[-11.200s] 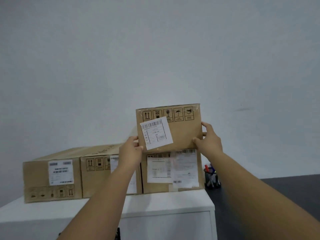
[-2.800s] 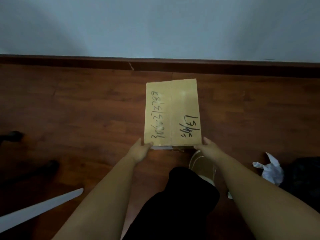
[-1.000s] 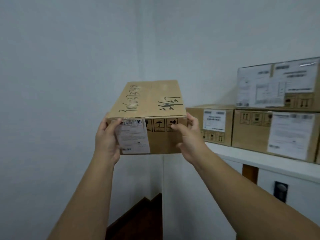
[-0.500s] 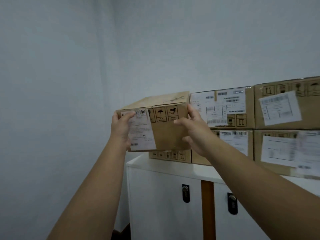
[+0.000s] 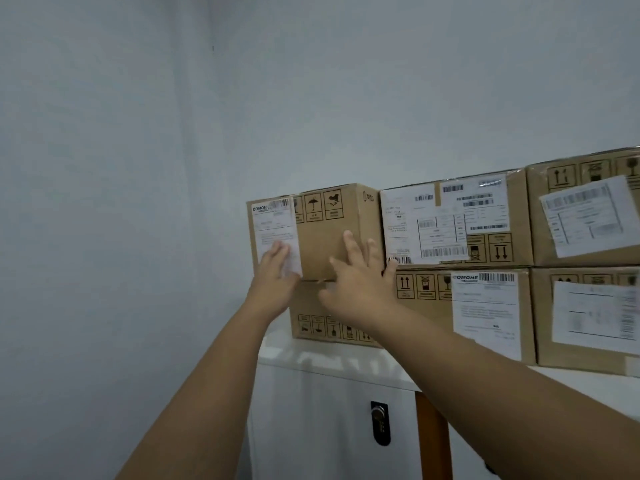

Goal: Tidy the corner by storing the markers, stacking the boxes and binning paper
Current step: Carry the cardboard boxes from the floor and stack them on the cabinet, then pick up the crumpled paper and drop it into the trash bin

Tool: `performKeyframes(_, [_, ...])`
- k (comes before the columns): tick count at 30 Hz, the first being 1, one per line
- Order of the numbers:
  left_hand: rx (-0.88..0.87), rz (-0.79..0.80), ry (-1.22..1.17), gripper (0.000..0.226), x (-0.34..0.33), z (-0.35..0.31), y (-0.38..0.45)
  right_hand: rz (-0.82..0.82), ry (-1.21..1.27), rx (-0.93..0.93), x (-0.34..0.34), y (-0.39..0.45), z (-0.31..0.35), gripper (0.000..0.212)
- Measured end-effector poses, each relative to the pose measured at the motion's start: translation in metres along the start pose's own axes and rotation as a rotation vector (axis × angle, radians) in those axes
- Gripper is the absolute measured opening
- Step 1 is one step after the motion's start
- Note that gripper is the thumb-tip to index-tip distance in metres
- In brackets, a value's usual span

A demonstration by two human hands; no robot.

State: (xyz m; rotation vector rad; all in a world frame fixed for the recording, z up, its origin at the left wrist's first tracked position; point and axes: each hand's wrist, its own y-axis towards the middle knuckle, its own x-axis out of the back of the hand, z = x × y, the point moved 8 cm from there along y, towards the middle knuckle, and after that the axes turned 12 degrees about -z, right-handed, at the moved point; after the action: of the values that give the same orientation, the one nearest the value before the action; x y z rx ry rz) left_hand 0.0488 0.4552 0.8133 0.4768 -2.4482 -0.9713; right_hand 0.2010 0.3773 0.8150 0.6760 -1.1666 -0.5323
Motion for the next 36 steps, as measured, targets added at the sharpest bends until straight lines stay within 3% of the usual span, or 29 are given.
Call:
performKeyframes(4, [-0.09, 0.159, 0.155, 0.063, -0.042, 0.021, -0.005, -0.033, -0.175, -0.012, -0.037, 0.014, -0.029, 0.068])
performKeyframes(9, [-0.188, 0.21, 0.348, 0.068, -0.077, 0.035, 0.004, -0.057, -0.342, 0.026, -0.06, 0.032, -0.06, 0.075])
performKeyframes(16, [-0.161, 0.31, 0.429, 0.064, -0.107, 0.04, 0.016, -0.052, -0.42, 0.052, -0.075, 0.045, -0.085, 0.073])
performKeyframes(24, [-0.16, 0.264, 0.371, 0.062, -0.083, 0.042, -0.008, -0.044, -0.226, 0.094, -0.083, 0.017, -0.063, 0.072])
performKeyframes(26, [-0.117, 0.24, 0.356, 0.059, -0.071, 0.057, -0.035, -0.024, -0.14, 0.17, -0.086, -0.006, -0.056, 0.065])
performKeyframes(31, [0.033, 0.24, 0.4, 0.051, -0.041, 0.11, -0.133, 0.224, 0.031, 0.327, -0.109, -0.096, -0.046, 0.059])
performKeyframes(36, [0.328, 0.238, 0.373, 0.046, -0.012, 0.174, -0.249, 0.395, 0.2, 0.375, -0.142, -0.203, -0.05, 0.041])
